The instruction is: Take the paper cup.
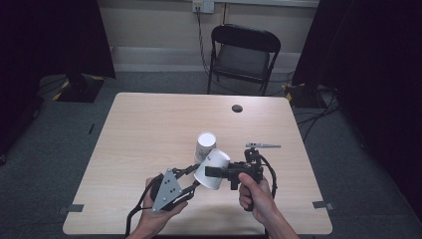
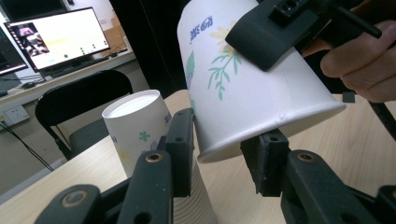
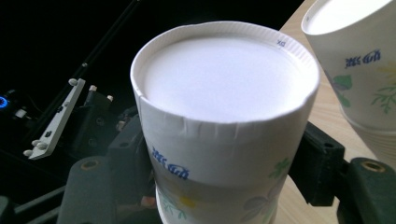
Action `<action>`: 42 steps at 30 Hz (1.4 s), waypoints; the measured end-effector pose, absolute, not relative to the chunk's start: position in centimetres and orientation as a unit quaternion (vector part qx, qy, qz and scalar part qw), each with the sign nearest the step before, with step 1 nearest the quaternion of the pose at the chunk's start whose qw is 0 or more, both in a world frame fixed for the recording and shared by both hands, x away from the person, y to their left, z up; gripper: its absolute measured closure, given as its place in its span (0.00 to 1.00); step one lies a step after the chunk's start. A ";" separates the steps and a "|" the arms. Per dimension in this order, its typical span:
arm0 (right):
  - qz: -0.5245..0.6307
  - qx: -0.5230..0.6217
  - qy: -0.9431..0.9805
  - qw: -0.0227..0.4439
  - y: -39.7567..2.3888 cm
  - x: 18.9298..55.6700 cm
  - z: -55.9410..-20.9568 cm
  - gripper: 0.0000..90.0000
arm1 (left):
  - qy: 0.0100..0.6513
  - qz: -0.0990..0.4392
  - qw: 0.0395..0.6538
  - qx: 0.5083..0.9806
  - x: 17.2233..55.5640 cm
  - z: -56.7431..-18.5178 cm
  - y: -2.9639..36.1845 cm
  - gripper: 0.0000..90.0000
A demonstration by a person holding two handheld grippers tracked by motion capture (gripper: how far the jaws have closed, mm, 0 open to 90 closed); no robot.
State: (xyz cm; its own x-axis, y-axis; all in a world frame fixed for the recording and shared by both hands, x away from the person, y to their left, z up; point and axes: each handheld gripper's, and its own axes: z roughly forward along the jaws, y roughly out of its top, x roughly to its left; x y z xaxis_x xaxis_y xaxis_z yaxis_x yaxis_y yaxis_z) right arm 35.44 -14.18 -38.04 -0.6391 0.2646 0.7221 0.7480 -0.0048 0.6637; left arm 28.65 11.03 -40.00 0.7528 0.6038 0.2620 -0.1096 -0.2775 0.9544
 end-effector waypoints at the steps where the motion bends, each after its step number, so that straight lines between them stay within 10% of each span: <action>1: -0.602 -0.377 -0.674 0.203 -14.2 35.5 -38.1 0.35 | 0.171 0.311 0.578 0.735 28.7 -40.0 11.1 0.76; 18: -0.601 -0.370 -0.682 0.194 -13.5 35.4 -38.1 0.29 | 0.192 0.299 0.581 0.732 29.1 -40.4 11.6 0.94; 42: -0.634 -0.337 -0.685 0.124 -14.6 35.0 -36.6 0.20 | 0.220 0.226 0.611 0.726 29.7 -40.0 13.1 0.95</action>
State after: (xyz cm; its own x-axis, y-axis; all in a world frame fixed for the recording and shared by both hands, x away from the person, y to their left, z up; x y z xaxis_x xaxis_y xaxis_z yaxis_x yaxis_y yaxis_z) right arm 34.98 -14.61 -36.60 -0.7422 0.3034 0.5976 0.6191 -0.0310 0.7847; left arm 29.66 13.10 -39.97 0.8005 0.5963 0.0594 0.0426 -0.1555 0.9869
